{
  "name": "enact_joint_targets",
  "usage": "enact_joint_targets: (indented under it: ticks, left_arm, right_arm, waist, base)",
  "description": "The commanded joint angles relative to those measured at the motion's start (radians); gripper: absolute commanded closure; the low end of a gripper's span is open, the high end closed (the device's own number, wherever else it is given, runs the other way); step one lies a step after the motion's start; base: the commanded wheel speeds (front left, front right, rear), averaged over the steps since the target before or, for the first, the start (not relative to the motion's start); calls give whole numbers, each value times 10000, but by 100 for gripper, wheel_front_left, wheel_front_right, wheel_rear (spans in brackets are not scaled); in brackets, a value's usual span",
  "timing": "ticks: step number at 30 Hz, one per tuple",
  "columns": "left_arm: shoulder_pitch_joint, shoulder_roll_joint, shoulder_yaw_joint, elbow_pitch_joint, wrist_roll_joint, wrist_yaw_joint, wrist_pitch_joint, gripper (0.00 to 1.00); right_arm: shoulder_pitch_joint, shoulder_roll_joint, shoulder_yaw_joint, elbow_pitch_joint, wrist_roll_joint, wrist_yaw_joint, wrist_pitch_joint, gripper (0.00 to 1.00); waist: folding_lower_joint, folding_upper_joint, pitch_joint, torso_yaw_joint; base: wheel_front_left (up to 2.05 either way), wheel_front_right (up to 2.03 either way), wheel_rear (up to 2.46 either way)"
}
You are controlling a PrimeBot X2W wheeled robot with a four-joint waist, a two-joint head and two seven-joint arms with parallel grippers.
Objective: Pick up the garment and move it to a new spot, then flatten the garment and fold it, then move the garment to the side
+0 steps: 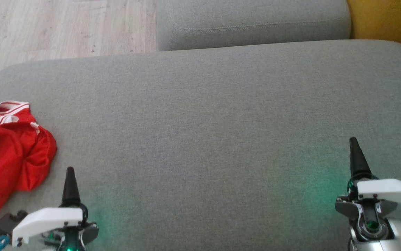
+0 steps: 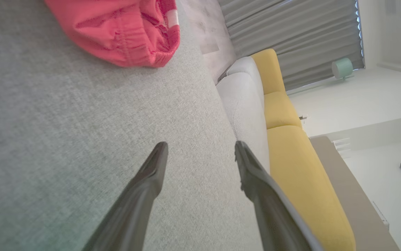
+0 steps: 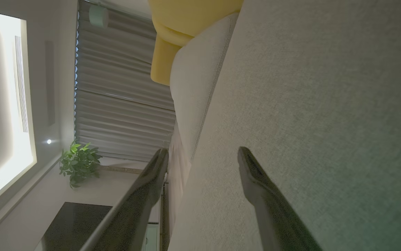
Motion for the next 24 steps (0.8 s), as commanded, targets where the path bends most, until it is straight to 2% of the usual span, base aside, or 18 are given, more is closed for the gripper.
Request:
enact_joint_targets:
  ticks: [1, 6, 15, 24]
  left_arm:
    - [-740, 274, 4, -224, 464, -20, -131, 0]
    - [-1006, 390, -83, -94, 1320, -18, -279, 0]
    - [-1345, 582, -290, 150, 2907, 252, -547, 0]
    - [-1628, 710, -479, 415, 4022, 411, -784, 0]
  right_arm:
    - [-742, -206, 166, -204, -404, -2, -155, 0]
    - [-1111, -320, 364, 12, -1243, -2, -302, 0]
    - [-1629, -311, 550, 429, -2857, -3, -568, 0]
    - [-2005, -258, 720, 847, -4099, -3, -804, 0]
  waist:
    - [-1, 0, 27, 0]
    - [-1, 0, 91, 5]
    - [-1, 0, 165, -7]
    - [-1, 0, 246, 9]
  base:
    - [0, 0, 0]
    - [0, 0, 0]
    - [0, 0, 0]
    - [0, 0, 0]
